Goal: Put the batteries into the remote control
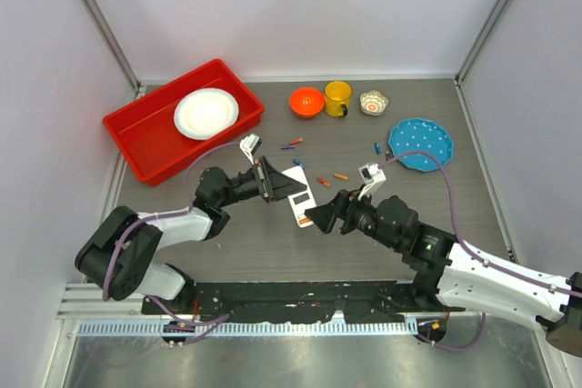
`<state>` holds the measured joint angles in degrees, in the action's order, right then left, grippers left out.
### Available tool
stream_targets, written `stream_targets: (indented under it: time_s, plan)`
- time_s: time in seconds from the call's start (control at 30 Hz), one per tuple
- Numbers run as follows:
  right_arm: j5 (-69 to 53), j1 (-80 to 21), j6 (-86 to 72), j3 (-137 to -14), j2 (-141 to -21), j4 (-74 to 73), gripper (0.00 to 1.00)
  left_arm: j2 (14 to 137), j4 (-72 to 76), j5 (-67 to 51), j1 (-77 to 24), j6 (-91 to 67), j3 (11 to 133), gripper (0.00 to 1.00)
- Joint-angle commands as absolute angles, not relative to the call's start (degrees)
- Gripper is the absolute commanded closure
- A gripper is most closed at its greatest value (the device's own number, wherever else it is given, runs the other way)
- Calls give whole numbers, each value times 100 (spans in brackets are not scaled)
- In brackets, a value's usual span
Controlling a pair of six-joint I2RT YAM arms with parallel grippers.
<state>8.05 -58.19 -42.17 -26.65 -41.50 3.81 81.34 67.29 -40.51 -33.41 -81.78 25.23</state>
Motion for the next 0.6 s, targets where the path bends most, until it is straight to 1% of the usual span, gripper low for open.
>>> stream_targets:
  time_s: [0.0,0.03,0.1,0.13,0.2,0.27,0.37,0.4,0.43,0.5,0.57]
  plan:
    - [1527,-5766,-3746,-3241,-3754,-138,17,7674,6102,-3841,-3296,-7595,2584,100]
    - [1712,-5757,-3622,-3339,-3666,-480,16,7490,5412,-3815,-3287,-7263,2610,100]
    - [2423,-5696,-3333,-3672,-3542,-859,16,7305,4793,-3753,-3287,-6927,2689,100]
    - [2748,-5678,-3270,-3804,-3568,-1331,16,7165,4451,-3727,-3287,-6830,2689,100]
    - [3484,-5547,-3191,-4225,-3953,-1843,16,7049,4360,-3744,-3278,-6732,2628,100]
    - [3638,-5424,-3112,-4385,-4436,-2223,17,6935,4351,-3788,-3278,-6759,2558,100]
    - [3183,-4967,-3111,-4456,-4938,-2136,18,6734,4342,-3858,-3261,-6803,2418,100]
    - [3034,-4835,-3146,-4465,-5305,-2066,18,6645,4342,-3876,-3243,-6838,2382,100]
    - [2675,-4529,-3164,-4456,-5474,-1857,19,6558,4263,-3885,-3217,-6838,2347,100]
    - [2383,-4255,-3173,-4500,-6017,-1601,21,6250,4114,-3902,-3147,-6838,2250,100]
    - [2084,-4105,-3034,-4517,-6388,-1048,23,6004,3903,-3911,-3006,-6838,2154,100]
